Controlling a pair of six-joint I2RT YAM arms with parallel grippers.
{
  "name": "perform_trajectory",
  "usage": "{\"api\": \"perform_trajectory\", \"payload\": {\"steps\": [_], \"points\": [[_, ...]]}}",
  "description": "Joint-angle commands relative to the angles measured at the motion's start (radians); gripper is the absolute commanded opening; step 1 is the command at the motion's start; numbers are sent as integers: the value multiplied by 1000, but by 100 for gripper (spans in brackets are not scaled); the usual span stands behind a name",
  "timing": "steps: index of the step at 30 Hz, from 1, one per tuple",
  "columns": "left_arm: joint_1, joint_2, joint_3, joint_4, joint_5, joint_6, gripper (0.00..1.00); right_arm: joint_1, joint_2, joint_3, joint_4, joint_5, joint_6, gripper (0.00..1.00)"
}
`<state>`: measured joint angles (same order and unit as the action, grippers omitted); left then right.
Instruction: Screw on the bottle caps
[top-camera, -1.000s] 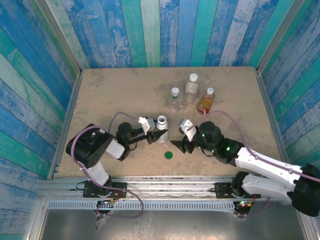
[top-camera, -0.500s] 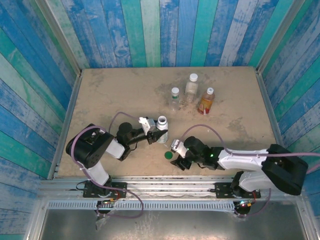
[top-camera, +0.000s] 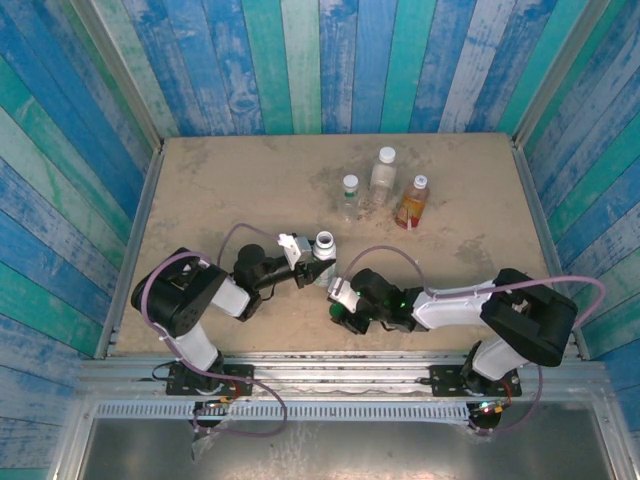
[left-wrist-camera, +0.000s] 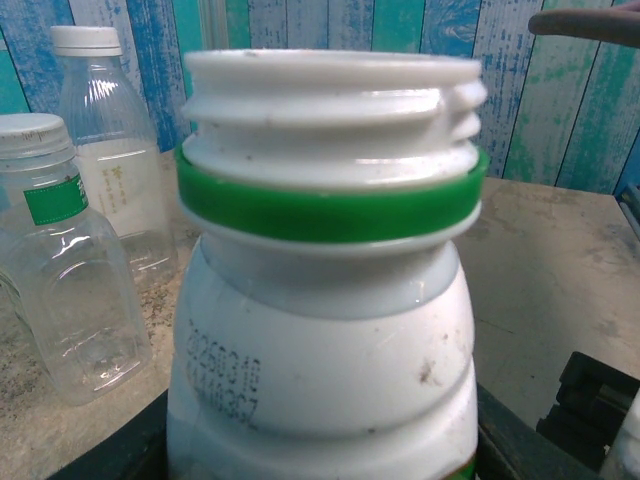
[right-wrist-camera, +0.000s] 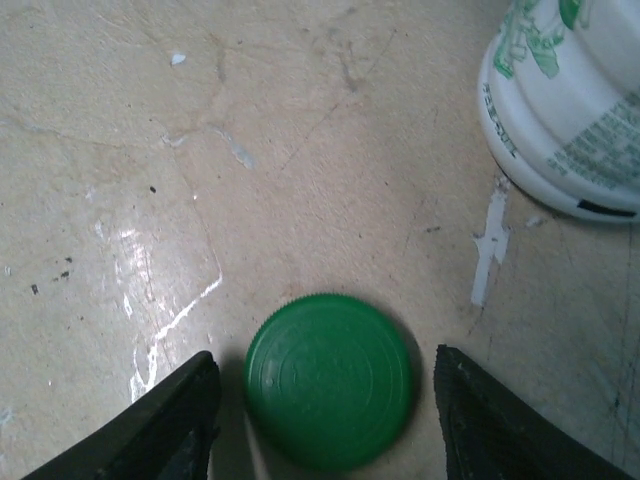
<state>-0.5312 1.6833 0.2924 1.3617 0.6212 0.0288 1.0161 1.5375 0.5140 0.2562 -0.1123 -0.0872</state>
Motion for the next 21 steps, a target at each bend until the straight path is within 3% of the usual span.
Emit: {"api": "perform_trajectory", "payload": {"steps": [1,8,13,21], "points": [[-4,-39,4,-52,-13,10,51,11,24,9,-33,-12,-14,52],[-3,-32,8,-50,-9,9,51,15,16,22,-50,-6,-18,39],[-5,-36,7,-59,-8,13,51,15,-34,18,-63,10,-4,38],[-4,-39,5,-62,-6,19,52,6,-281,44,-223,86,28,36]]}}
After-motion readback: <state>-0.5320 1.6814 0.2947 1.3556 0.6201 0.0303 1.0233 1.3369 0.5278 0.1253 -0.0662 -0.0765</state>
